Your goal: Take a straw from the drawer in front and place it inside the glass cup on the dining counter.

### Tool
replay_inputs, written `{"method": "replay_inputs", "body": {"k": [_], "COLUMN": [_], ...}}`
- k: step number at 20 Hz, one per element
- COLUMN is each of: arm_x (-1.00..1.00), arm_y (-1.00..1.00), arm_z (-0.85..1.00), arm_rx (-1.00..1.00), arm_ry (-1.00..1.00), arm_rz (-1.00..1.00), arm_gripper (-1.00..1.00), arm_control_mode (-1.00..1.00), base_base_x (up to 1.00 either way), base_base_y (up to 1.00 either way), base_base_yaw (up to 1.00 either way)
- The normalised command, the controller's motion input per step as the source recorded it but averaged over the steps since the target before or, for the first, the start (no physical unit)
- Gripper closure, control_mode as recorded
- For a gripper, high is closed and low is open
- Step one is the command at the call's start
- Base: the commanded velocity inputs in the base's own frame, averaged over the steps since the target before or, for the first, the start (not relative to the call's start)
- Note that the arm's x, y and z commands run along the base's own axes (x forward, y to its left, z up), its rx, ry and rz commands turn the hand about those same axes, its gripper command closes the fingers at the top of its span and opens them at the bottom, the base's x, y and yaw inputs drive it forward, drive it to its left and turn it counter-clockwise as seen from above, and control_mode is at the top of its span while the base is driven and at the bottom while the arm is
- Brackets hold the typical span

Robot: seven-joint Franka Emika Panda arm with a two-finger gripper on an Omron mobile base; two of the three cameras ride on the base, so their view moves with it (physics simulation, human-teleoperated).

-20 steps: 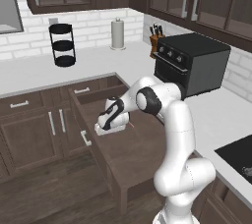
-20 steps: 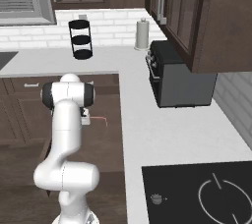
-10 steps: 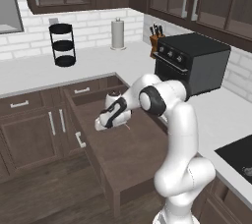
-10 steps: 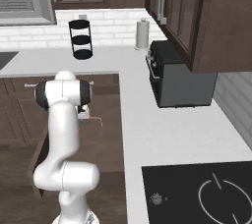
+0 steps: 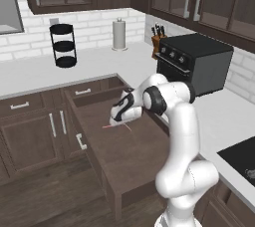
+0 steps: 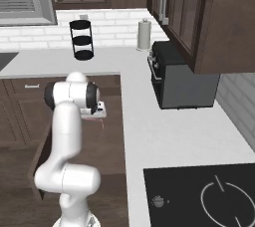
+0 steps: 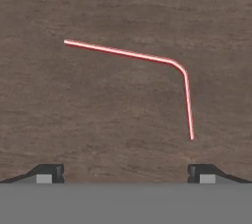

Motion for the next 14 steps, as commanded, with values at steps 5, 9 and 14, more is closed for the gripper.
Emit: {"method": "replay_inputs", "body": {"k": [5, 9, 14], "arm_x": [0.62, 0.47, 0.03], "arm_y": [-0.20, -0.09, -0.09], "arm_z": [-0.14, -0.48, -0.43], "arm_rx": [0.00, -0.02, -0.02], "arm_ry": [0.01, 0.07, 0.08], "arm_rz": [0.08, 0.06, 0.03], "arm_gripper": [-1.00, -1.00, -1.00], "arm_control_mode": [-1.00, -1.00, -1.00], "base_base_x": [0.00, 0.00, 0.00], "base_base_y": [0.00, 0.00, 0.00], "base_base_yaw": [0.00, 0.00, 0.00]}}
